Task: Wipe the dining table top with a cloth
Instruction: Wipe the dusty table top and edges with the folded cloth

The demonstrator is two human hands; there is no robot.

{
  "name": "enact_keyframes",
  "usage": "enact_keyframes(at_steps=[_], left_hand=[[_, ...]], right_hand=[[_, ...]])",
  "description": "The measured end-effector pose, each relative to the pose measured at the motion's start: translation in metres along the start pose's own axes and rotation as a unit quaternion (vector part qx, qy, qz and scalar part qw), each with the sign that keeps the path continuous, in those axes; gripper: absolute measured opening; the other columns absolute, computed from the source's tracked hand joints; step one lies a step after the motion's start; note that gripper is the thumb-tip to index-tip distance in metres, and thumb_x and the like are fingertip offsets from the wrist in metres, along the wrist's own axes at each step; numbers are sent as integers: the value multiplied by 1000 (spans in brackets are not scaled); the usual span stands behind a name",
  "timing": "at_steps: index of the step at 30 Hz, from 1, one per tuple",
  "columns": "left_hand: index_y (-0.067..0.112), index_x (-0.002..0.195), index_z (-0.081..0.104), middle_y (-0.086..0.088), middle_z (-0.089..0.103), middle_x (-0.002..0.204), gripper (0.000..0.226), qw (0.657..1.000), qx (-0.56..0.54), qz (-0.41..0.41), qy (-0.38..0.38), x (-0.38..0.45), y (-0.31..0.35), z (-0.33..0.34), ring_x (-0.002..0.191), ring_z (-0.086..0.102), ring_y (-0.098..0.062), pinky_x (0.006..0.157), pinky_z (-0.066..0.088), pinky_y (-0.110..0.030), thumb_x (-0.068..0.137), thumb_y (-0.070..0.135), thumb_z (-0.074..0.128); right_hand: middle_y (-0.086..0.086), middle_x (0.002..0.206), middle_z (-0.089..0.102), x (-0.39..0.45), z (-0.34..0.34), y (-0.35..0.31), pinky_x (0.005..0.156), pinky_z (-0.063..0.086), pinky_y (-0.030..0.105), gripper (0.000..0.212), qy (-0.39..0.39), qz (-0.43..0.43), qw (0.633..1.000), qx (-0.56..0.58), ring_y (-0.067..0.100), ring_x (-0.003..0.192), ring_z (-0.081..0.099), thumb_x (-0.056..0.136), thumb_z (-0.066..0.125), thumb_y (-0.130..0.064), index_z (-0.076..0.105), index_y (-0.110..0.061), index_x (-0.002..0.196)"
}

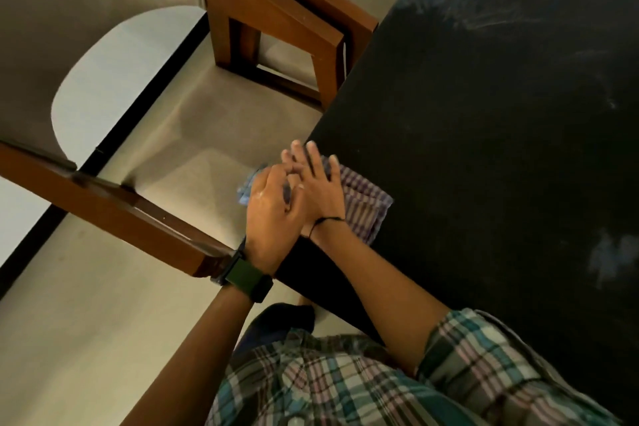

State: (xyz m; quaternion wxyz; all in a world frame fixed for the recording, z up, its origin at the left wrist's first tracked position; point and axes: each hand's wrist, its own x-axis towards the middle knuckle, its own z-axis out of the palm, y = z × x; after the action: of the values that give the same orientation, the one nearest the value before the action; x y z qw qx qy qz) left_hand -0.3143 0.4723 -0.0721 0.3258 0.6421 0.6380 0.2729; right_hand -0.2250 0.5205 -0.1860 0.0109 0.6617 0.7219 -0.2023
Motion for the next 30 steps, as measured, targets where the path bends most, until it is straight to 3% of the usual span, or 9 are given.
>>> enact_keyframes(at_steps=[4,8,11,15,19,24,27,30], left_hand=[[10,108,55,-4,59,112,25,999,-19,26,6,3,-14,-11,106,52,-18,84,36,-16,86,16,45],[11,109,55,-4,59,109,30,999,-29,35,-18,-1,-27,-20,102,54,-19,82,38,-19,83,21,43],[10,107,56,-7,60,107,29,997,-19,61,-39,2,-34,-19,101,54,-20,82,35,-18,84,22,43],[6,104,58,-14,62,107,34,995,-27,79,-56,8,-31,-7,102,54,-27,83,32,-15,82,24,40],[9,106,56,-11,60,110,37,993,-50,89,-65,5,-22,2,101,51,-19,86,36,-22,82,31,40],[12,111,55,-8,59,113,25,991,-56,78,-89,8,-16,24,106,51,-18,84,33,-16,87,11,51],[13,112,55,-6,58,114,25,993,-48,69,-84,11,-7,36,103,46,-9,78,32,-8,87,11,51],[12,111,55,-6,58,114,25,994,-56,65,-71,11,3,42,102,44,-7,79,33,-12,87,10,51]], right_hand=[[0,158,-9,6,-41,10,113,-10,49,76,52,27,998,-33,22,144,-12,90,20,-63,0,-22,150],[0,159,-5,25,-49,32,114,-5,50,77,83,136,986,-43,22,145,-8,90,20,-66,1,-23,150],[1,159,-3,27,-54,33,115,-5,50,76,87,157,983,-47,23,145,-7,91,21,-65,3,-21,150],[3,159,-6,-4,-50,30,115,-5,48,77,44,119,990,-63,22,145,-8,92,19,-64,0,-18,150],[1,157,-9,-86,-30,26,115,-9,45,80,-15,50,996,-76,19,144,-11,87,9,-68,-4,-19,149],[5,154,21,-191,-1,52,112,10,48,75,-24,-45,993,-107,24,144,13,91,16,-65,18,-16,148],[4,154,22,-198,-3,60,111,13,49,75,-36,-63,992,-102,23,144,13,91,17,-65,20,-16,148],[2,154,17,-170,-11,61,110,13,49,74,-46,-81,990,-108,21,143,12,91,18,-66,18,-18,148]])
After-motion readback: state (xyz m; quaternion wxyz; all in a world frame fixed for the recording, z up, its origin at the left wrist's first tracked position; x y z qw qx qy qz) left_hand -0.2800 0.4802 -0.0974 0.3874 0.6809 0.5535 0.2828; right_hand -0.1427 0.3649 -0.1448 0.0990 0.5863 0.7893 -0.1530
